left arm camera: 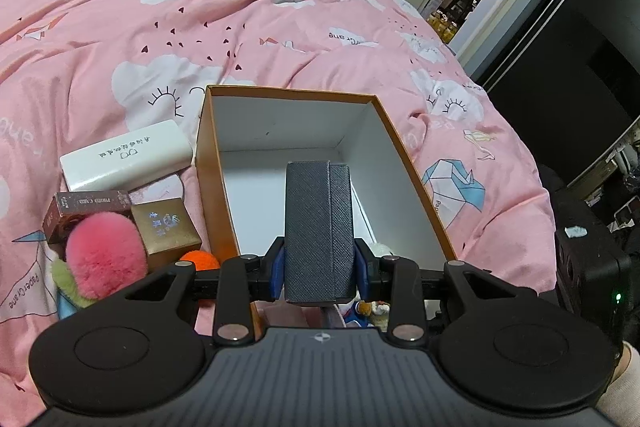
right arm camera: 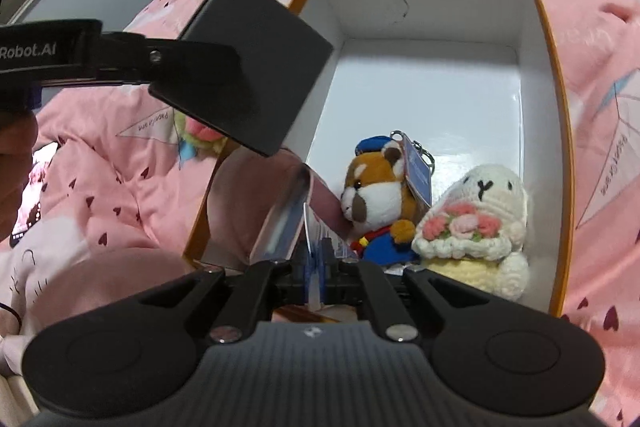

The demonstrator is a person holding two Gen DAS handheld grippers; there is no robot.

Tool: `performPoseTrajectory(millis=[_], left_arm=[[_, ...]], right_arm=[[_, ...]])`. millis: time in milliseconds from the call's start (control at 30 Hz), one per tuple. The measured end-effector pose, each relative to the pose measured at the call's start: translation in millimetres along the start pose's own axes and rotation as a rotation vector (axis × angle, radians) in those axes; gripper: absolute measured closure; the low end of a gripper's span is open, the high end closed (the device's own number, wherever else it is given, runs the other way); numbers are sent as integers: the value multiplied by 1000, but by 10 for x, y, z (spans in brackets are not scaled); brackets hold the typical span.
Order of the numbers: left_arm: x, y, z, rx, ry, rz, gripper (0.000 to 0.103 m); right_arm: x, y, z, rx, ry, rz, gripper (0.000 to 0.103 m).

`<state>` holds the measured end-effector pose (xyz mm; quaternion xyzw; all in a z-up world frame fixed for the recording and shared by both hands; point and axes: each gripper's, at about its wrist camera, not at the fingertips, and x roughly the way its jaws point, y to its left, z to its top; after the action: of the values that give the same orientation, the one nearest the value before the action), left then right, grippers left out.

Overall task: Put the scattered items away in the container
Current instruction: 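Carry the black case over the box with the left gripper while the right gripper releases the card inside, then lower the black case into the box and open the left gripper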

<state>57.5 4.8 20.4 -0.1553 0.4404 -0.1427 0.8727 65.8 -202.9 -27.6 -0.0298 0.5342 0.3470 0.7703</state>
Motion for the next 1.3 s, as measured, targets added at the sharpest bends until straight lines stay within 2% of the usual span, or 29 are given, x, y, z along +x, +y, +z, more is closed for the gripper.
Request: performPoseTrajectory(millis=[167,200,267,367,467,533,567,600,833,933,1033,1067,1133,1167,1300], left_arm=[[11,15,-1,-1,2,0,64],[14,23,1,-5,2,-2,64],[12,31,6,-6,0,-4,64],[10,27,9,1,-7,4,64],[13,45,24,-4,-10,-1,64],[1,58,37,-6,-15,1,64],[-5,63,41,-6,-17,2,64],[-12,65,43,-6,-17,2,64],[-23,80,56,-5,-19,6,64],[-26,87,59,-8,-20,8,64],[-18,95,72,-5,-21,12,64],[-7,95,81,-3,-21,12,64],[22,85,104,2,-19,9,64],[39,75,112,7,-17,7,64],[127,33,143,24,0,27,64]], right_arm=[[-40,-32,68,2,40,23,88],[-70,-32,86,-1,36,24,77],[-174,-19,111,-26,23,21,68],[-359,-63,195,-56,-12,12,67],[-428,-165,292,-71,-34,-9,67],[-333,-209,328,-95,2,-26,78],[-279,-230,323,-104,32,-9,85],[-243,-249,304,-109,61,14,88],[108,-148,209,-156,215,122,94],[118,-133,250,-185,221,99,92],[15,-168,362,-232,160,15,92],[-4,-182,420,-249,130,-22,89],[21,-229,536,-267,83,-76,75],[63,-259,594,-266,67,-91,65],[331,-365,735,-231,61,-88,63]])
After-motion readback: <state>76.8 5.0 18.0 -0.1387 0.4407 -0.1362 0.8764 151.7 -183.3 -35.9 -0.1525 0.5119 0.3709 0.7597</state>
